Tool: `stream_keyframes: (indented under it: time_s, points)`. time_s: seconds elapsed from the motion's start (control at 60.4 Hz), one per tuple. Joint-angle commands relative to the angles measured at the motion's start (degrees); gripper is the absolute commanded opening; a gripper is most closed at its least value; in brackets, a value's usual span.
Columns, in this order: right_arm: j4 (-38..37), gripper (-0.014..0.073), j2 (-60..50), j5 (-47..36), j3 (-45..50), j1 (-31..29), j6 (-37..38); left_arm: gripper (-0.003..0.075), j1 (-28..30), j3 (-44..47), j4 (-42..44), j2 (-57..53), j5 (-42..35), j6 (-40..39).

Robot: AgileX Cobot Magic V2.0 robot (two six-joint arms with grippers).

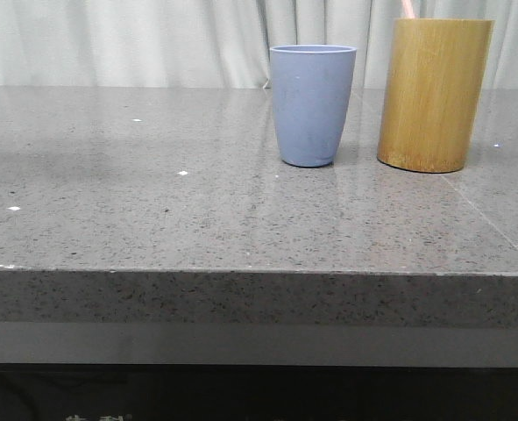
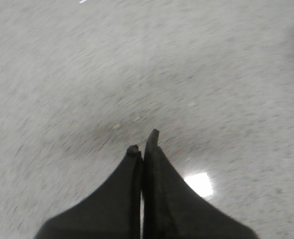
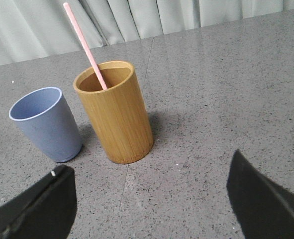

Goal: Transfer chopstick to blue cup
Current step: 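Open the left gripper and lift it away from the cup, then grasp the pink stick in the bamboo holder with the right gripper, lift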

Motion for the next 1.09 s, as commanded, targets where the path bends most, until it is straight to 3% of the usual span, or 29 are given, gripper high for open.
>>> stream_keyframes:
  time_s: [0.0, 0.199, 0.546, 0.828, 1.076]
  points:
    - [0.49, 0.0627, 0.64, -3.98, -2.12, -0.18, -0.65, -0.0018, 3.75, 5.98, -2.95, -7.26, -6.71, -0.66]
    - [0.49, 0.0627, 0.64, -3.98, -2.12, -0.18, -0.65, -0.0018, 9.29, 23.86, -3.31, -19.79, -17.26, -0.66]
    - [0.49, 0.0627, 0.64, -3.69, -2.12, -0.18, -0.65, -0.0018, 8.66, 49.84, -4.82, -45.88, -37.66, -0.02]
    - [0.49, 0.0627, 5.53, -6.38, -2.80, -0.06, -2.35, -0.0018, 8.66, 62.37, -4.82, -65.63, -39.74, -0.02]
    - [0.49, 0.0627, 18.90, -9.86, -11.80, 2.95, -5.66, -0.0018, 8.66, 66.47, -4.82, -75.98, -39.63, -0.02]
